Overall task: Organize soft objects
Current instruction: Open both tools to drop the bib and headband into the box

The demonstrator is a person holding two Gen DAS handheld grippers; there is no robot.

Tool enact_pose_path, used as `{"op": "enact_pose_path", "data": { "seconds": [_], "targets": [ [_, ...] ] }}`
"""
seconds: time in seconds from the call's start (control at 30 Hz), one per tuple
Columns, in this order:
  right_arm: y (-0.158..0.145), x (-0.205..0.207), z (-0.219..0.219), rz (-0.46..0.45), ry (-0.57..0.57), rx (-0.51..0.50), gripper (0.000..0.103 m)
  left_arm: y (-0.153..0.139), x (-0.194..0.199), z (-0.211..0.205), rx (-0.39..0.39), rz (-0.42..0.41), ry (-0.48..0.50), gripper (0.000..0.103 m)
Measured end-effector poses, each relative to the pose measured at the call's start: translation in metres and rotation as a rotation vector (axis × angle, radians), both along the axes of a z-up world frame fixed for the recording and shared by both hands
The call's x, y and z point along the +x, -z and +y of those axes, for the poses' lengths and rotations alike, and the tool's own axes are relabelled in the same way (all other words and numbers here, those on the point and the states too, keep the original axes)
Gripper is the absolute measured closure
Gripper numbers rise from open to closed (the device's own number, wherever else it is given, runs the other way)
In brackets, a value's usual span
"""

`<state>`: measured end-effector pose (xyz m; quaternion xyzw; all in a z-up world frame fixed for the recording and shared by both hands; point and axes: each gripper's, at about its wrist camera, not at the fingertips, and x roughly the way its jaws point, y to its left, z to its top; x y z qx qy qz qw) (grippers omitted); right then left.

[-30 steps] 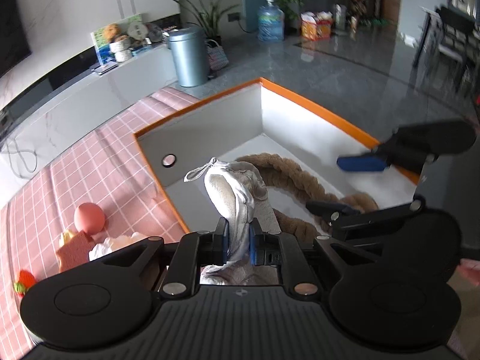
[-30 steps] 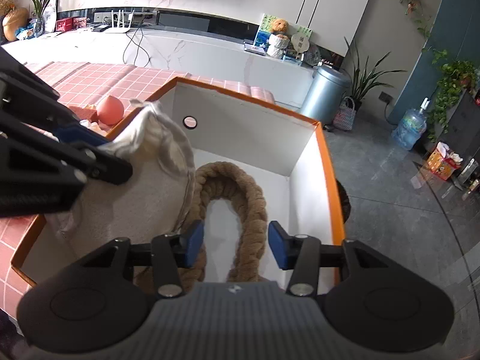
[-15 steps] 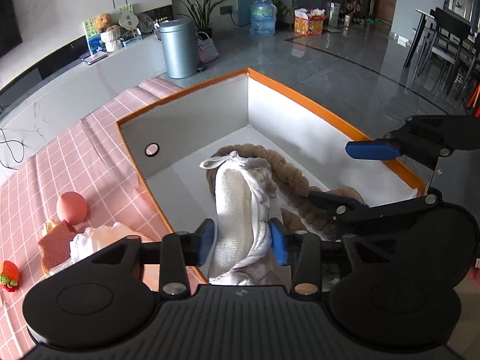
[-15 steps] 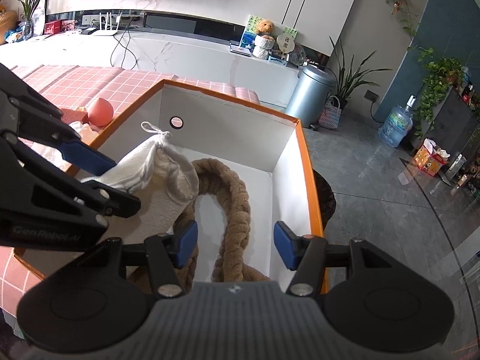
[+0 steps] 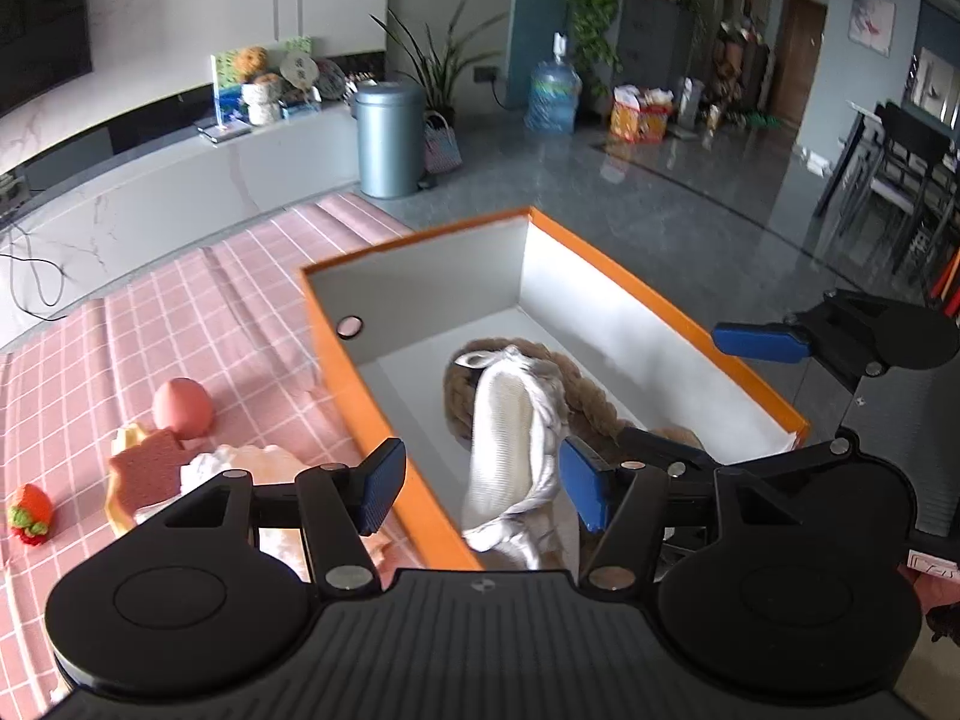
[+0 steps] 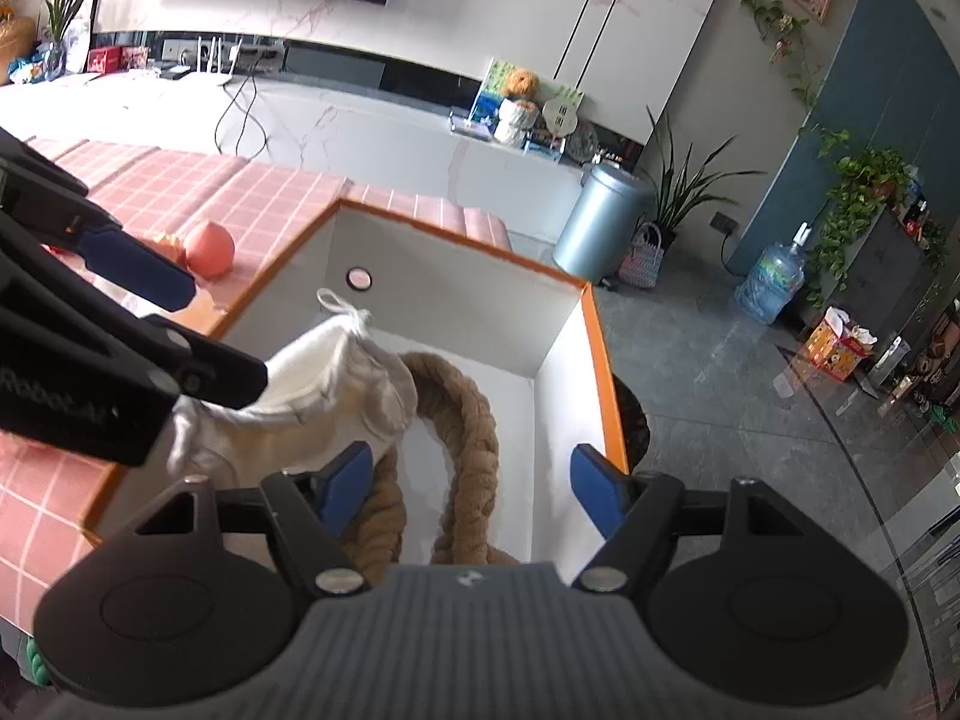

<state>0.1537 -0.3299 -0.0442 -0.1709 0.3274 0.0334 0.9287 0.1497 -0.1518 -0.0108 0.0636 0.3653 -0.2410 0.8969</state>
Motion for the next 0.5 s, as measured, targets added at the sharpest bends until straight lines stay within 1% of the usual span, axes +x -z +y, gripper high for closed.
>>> {"op": "enact_pose_path", "data": {
  "seconds": [0.13,0.3,0.5],
  "targets": [
    [-0.009,-0.010,0.011,-0.031,0.000,0.012,0.028,-0.007,-0.012,0.020,-0.025,-0.043,-0.043,0.032],
    [-0.020,-0.021,0.033,-0.065,-0.021,0.053,0.028,-0.013,-0.024,0.050,-0.054,-0.097,-0.105,0.032],
    [-0.026,-0.032,0.069,-0.103,-0.046,0.102,0.028,-0.014,-0.038,0.087,-0.089,-0.130,-0.176,0.032]
  ]
}}
